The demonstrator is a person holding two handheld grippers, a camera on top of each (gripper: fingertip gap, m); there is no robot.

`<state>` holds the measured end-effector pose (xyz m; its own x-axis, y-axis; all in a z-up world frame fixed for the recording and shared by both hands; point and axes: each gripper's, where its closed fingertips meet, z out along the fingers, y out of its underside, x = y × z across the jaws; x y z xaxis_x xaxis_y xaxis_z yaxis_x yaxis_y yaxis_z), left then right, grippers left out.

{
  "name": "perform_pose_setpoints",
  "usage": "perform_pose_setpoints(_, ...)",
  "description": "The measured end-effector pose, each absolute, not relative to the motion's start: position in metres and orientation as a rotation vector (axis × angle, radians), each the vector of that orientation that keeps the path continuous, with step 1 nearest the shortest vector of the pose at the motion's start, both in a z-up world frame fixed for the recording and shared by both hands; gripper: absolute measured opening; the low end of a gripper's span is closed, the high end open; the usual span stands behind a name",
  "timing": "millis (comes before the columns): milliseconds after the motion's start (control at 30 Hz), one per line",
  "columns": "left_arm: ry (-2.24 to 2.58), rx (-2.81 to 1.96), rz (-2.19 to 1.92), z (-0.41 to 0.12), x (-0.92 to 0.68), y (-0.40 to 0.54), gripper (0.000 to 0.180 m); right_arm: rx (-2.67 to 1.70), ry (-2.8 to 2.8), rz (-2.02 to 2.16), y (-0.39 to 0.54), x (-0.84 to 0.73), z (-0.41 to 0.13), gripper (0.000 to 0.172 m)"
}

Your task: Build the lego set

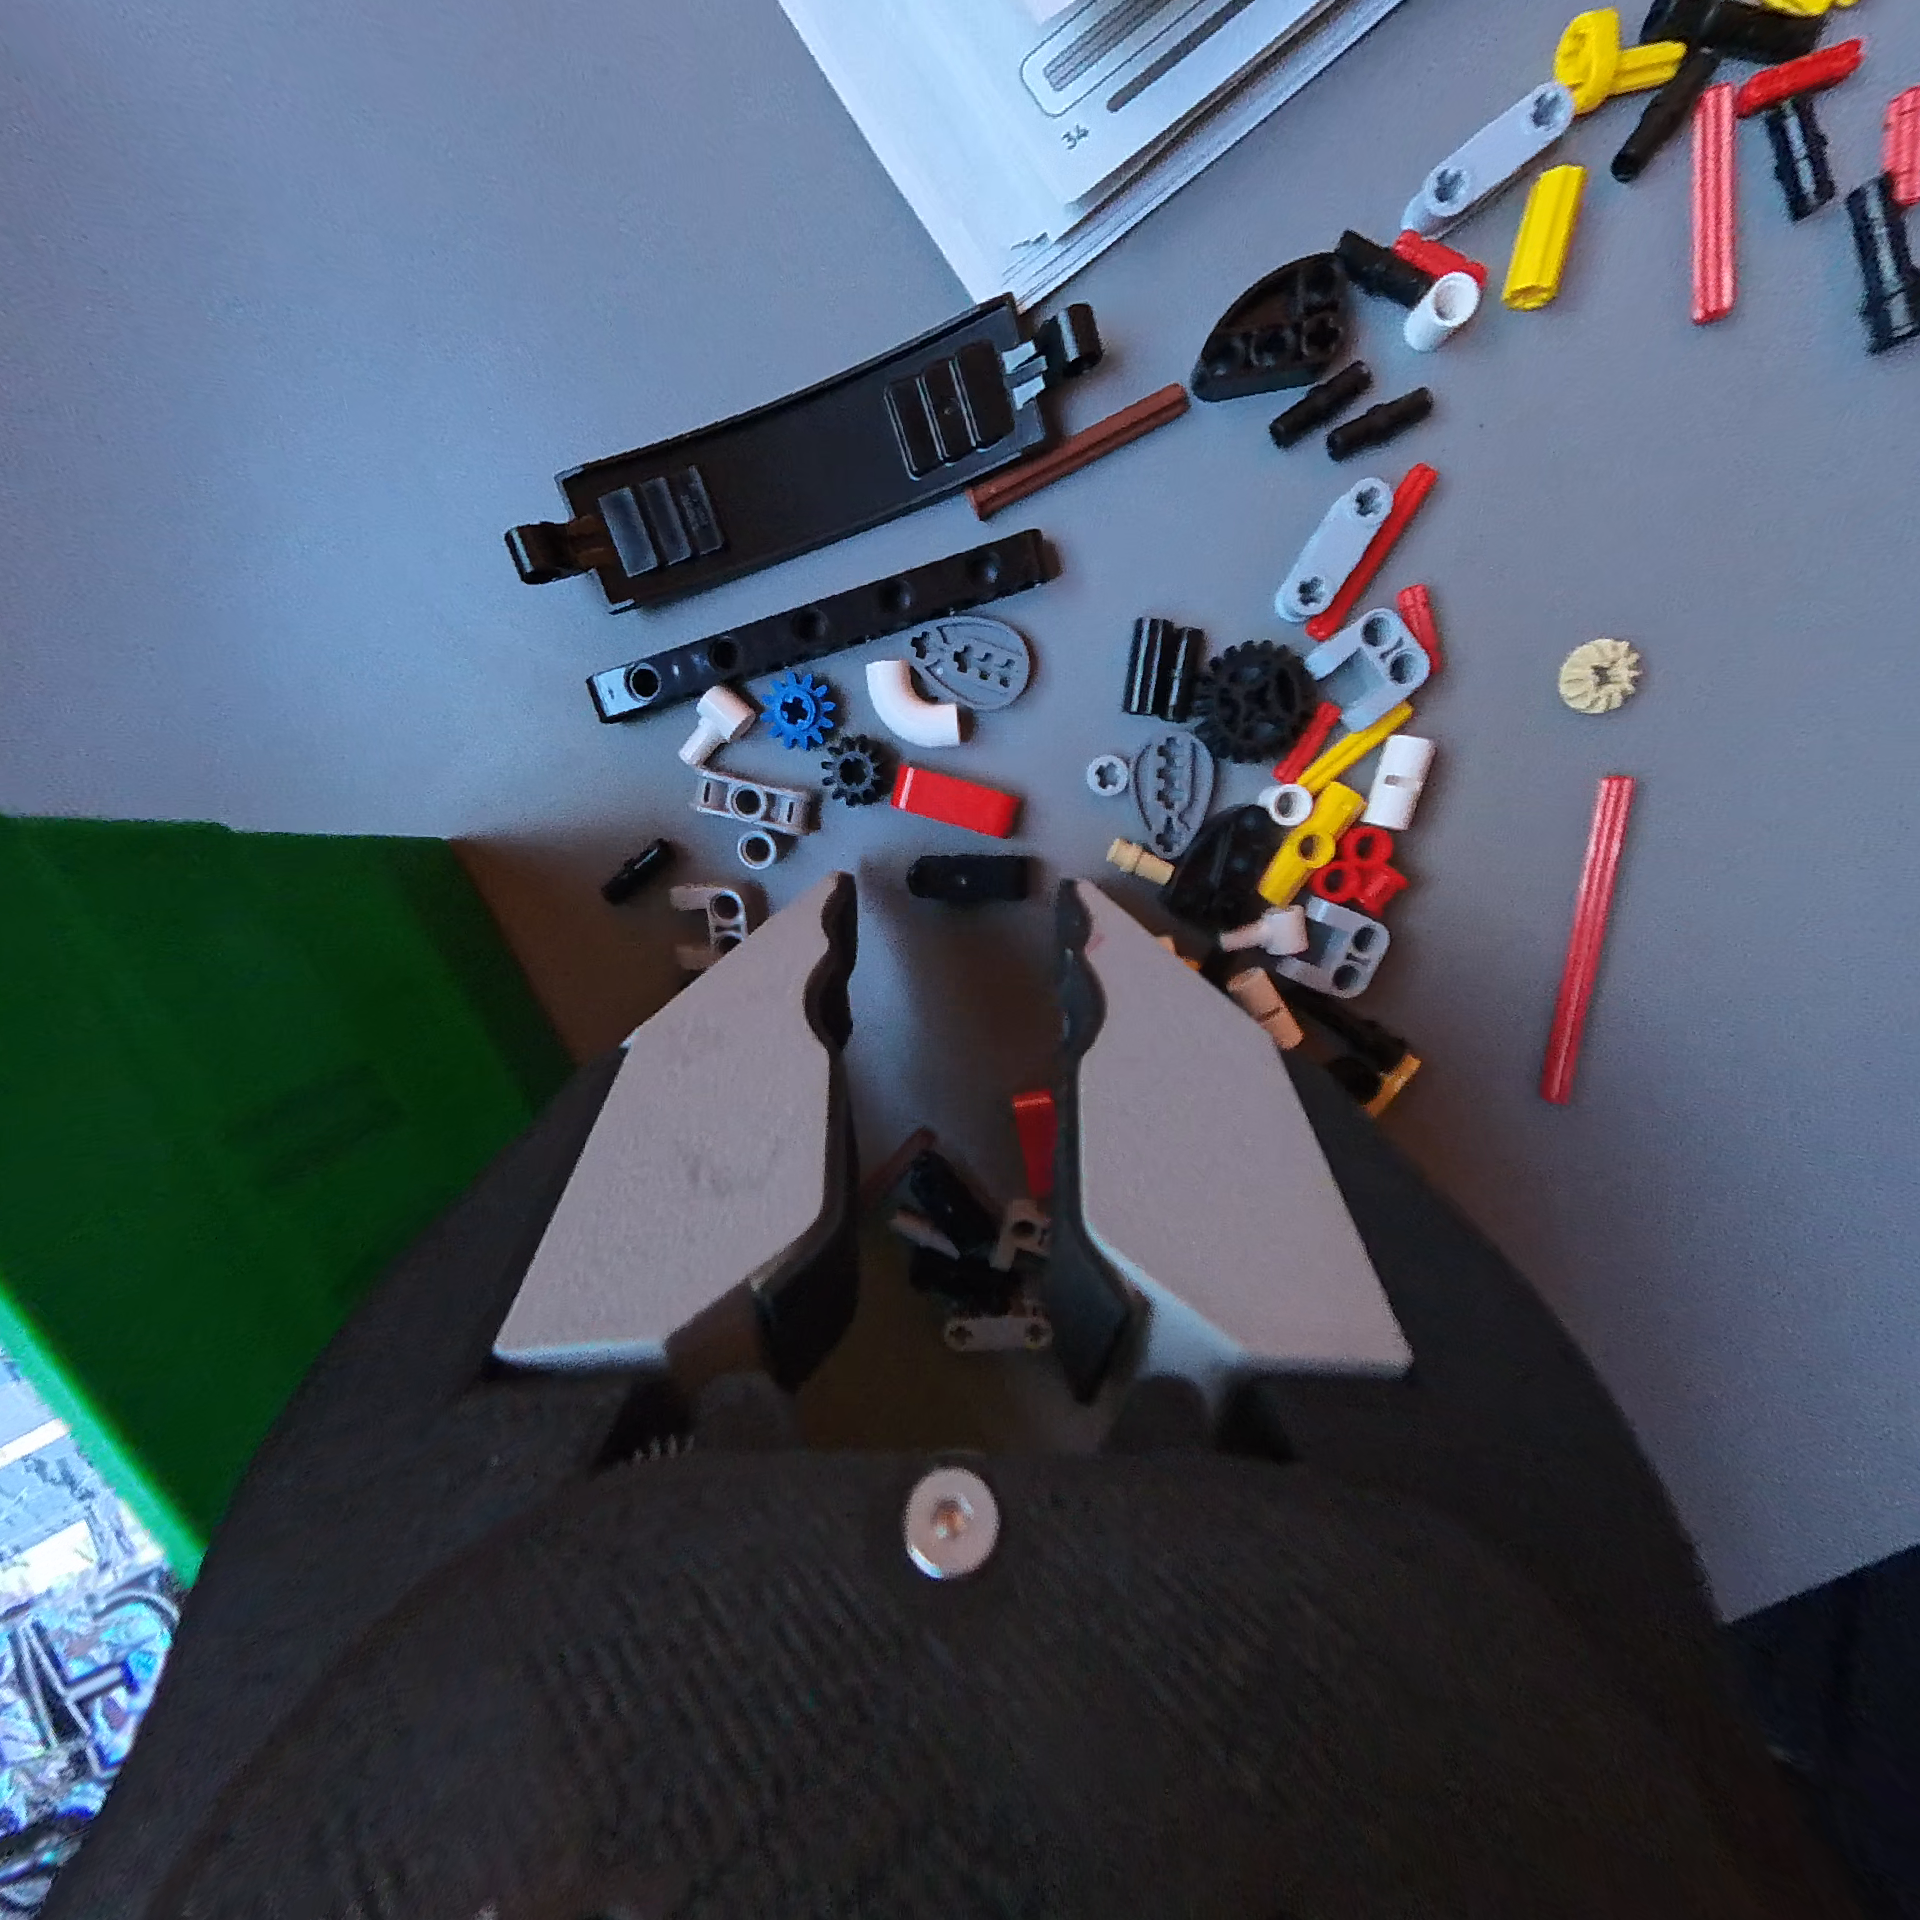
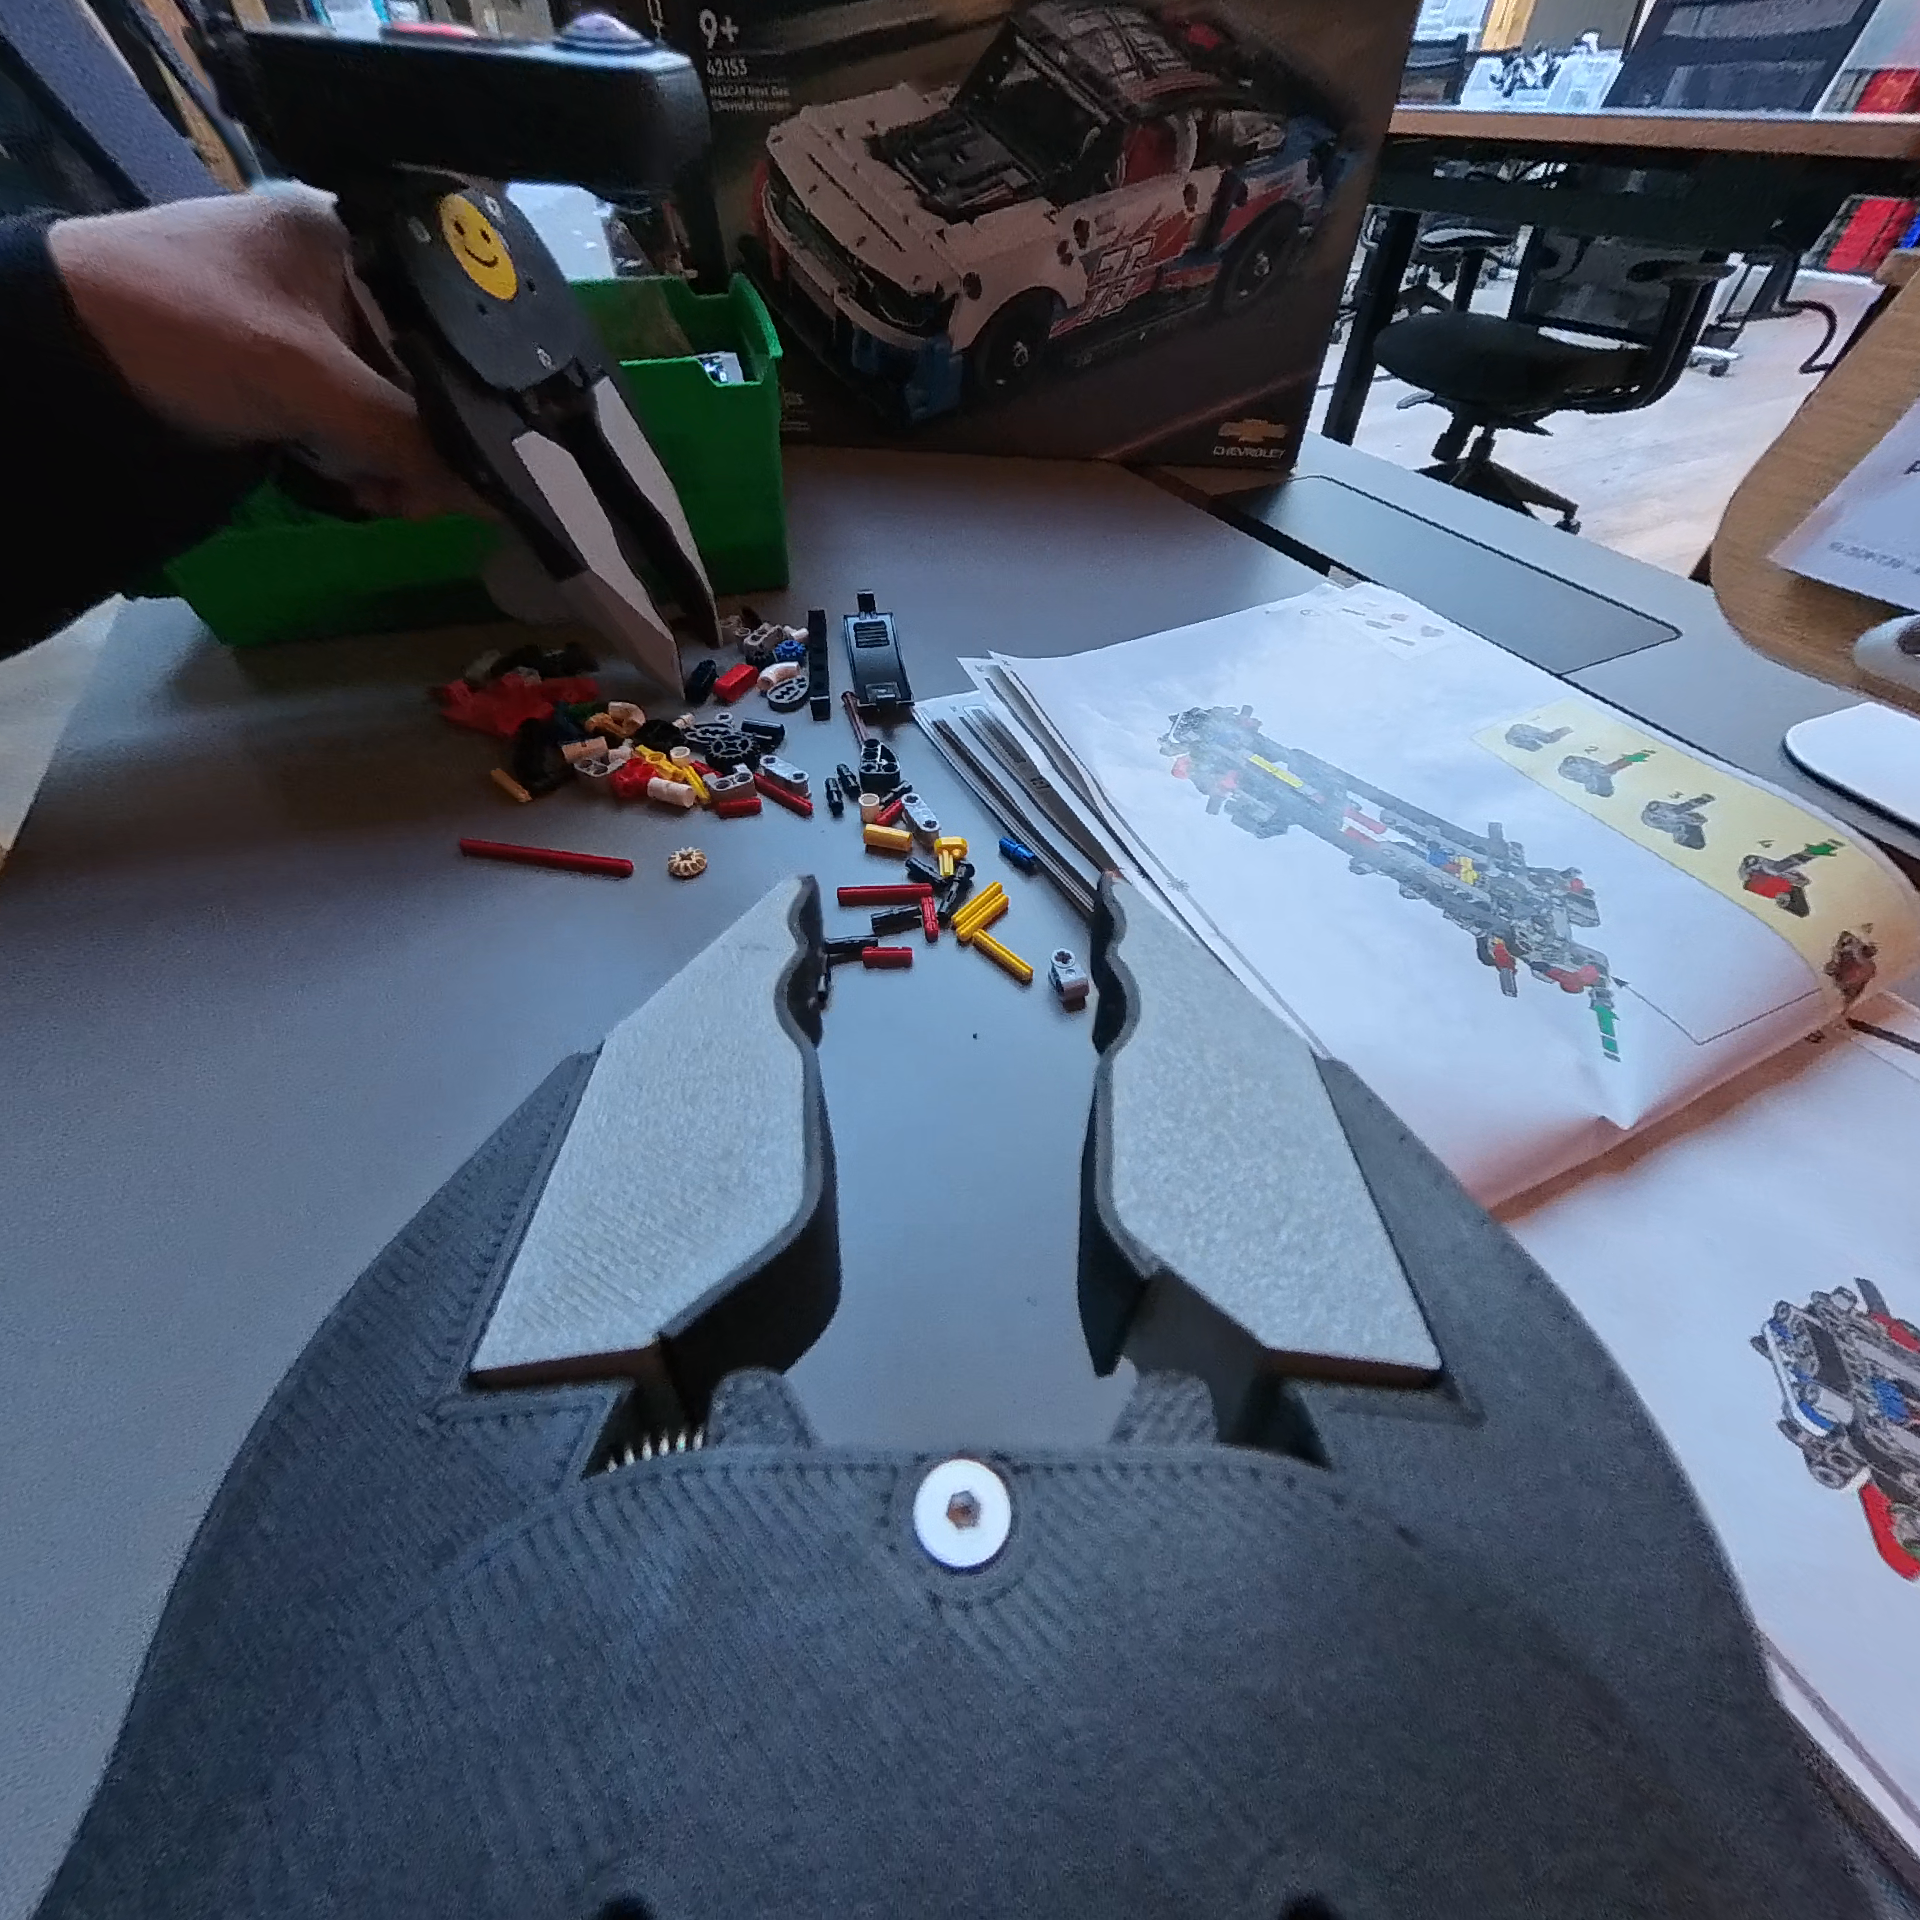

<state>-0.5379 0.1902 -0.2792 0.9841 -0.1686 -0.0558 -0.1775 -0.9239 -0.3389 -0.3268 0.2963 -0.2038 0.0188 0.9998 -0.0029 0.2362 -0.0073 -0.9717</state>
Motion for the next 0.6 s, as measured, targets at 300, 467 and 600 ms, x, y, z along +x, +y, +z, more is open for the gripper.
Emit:
perform_pose_setpoints(300,0.270,-2.778,-0.015,-0.284,-0.533,0.194,0.023,-1.404,-1.369,1.098,0.295,-0.327,-0.205,0.048)
perform_pose_setpoints(467,0.321,-2.787,0.058,-0.279,-0.536,0.191,0.023,-1.406,-1.365,1.085,0.299,-0.327,-0.205,0.048)
perform_pose_setpoints(600,0.368,-2.641,0.118,-0.243,-0.519,0.209,0.022,-1.405,-1.338,1.085,0.303,-0.325,-0.200,0.048)
